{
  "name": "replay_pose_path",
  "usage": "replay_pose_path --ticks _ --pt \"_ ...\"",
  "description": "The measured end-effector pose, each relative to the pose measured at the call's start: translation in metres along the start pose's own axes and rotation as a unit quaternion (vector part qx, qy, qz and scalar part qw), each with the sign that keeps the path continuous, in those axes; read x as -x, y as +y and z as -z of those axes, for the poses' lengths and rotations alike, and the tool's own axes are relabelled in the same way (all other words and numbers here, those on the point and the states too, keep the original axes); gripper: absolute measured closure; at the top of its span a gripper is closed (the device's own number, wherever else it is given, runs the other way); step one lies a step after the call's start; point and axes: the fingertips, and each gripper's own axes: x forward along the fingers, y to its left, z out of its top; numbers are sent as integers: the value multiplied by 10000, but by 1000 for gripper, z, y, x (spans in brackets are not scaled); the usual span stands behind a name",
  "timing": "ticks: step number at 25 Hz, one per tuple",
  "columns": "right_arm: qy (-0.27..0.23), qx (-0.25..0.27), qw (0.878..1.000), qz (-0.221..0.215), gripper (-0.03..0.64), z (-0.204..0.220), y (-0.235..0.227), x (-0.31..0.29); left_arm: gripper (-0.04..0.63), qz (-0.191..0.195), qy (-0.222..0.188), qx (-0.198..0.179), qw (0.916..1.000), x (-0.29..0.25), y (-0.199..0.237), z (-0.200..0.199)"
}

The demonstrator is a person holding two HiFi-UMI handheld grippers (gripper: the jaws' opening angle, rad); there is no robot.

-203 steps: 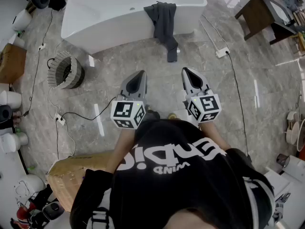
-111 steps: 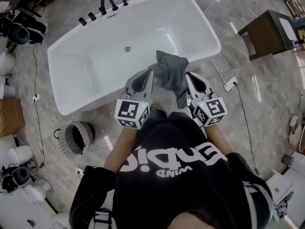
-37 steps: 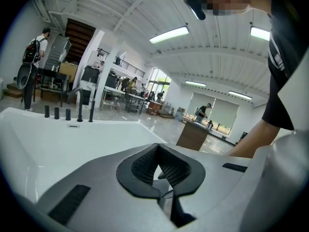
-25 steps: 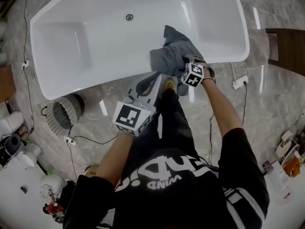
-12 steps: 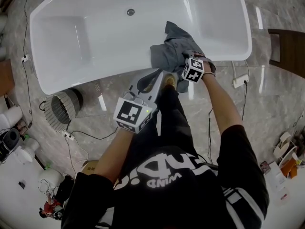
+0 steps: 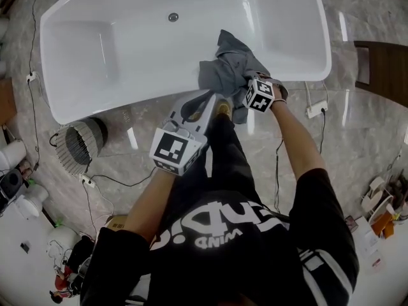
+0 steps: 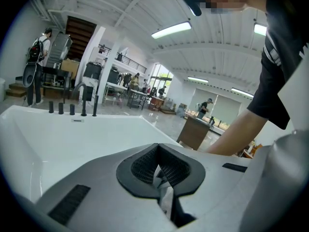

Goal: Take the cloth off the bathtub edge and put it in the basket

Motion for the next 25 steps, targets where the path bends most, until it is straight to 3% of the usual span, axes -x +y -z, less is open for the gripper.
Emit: replay_pose_path --ticks 11,20,25 --pt "-129 -677 9974 222 560 -6 -3 35 583 -55 -94 -30 9999 13 1 -13" --pt "-788 -1102 9867 894 560 -51 -14 164 583 -103 -238 -105 9996 45 -8 -39" --pt "-1347 -1408 9713 1367 560 -97 -10 259 583 -97 -384 -229 9990 79 -30 -64"
